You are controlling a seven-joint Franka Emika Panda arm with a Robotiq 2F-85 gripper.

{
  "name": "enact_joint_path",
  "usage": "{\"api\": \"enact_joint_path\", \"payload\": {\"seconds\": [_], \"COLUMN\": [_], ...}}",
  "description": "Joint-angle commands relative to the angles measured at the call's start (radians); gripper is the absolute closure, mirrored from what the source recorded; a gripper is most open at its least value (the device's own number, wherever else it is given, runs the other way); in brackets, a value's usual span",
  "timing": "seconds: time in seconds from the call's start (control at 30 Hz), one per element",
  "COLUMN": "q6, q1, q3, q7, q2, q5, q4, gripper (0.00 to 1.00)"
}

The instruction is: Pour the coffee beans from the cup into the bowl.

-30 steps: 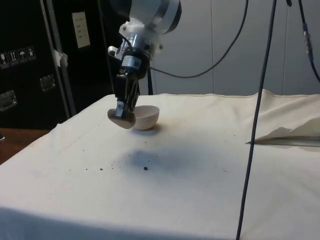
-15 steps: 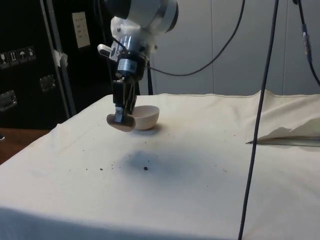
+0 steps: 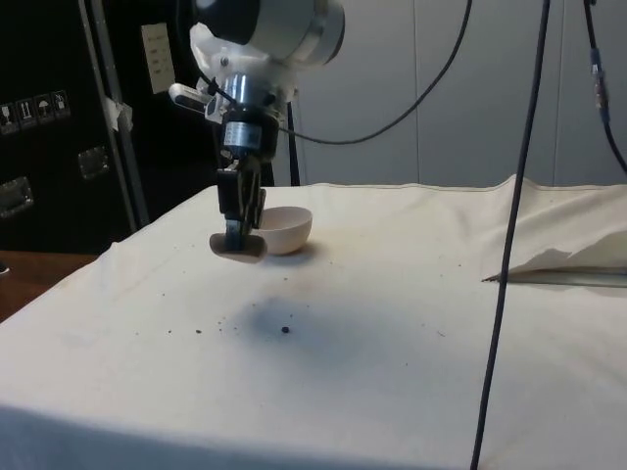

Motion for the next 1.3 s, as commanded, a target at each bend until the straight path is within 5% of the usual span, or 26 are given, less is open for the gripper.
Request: {"api": "enact_joint_path", "payload": {"seconds": [0.0,0.17,0.2,0.23,0.47,0.5,0.53,0.7,0.73,0.77,1.0,1.03,1.07,1.23,1.27], "q6": [0.017,0.045,0.036,0.05,0.11,0.092,0.119,0.17,0.154,0.176,0.211,0.195,0.214,0.228,0.214], "q1": [0.012,0.009,0.0,0.008,0.012,0.0,0.012,0.013,0.0,0.013,0.015,0.0,0.015,0.015,0.0], "q3": [-0.004,0.016,0.022,0.019,0.045,0.05,0.049,0.07,0.079,0.073,0.089,0.101,0.091,0.102,0.115], "q7": [0.025,0.063,0.05,0.065,0.071,0.054,0.071,0.085,0.068,0.089,0.135,0.119,0.144,0.197,0.182], "q2": [0.003,0.012,0.006,0.015,0.031,0.028,0.033,0.042,0.041,0.043,0.047,0.046,0.048,0.05,0.05], "q5": [-0.022,-0.067,-0.057,-0.07,-0.083,-0.068,-0.085,-0.115,-0.098,-0.122,-0.19,-0.175,-0.2,-0.267,-0.255], "q4": [-0.002,0.012,0.007,0.015,0.027,0.027,0.027,0.023,0.027,0.022,0.017,0.023,0.017,0.017,0.023], "gripper": [0.95,0.95,0.95,0.95,0.95,0.95,0.95,0.95,0.95,0.95,0.95,0.95,0.95,0.95,0.95]}}
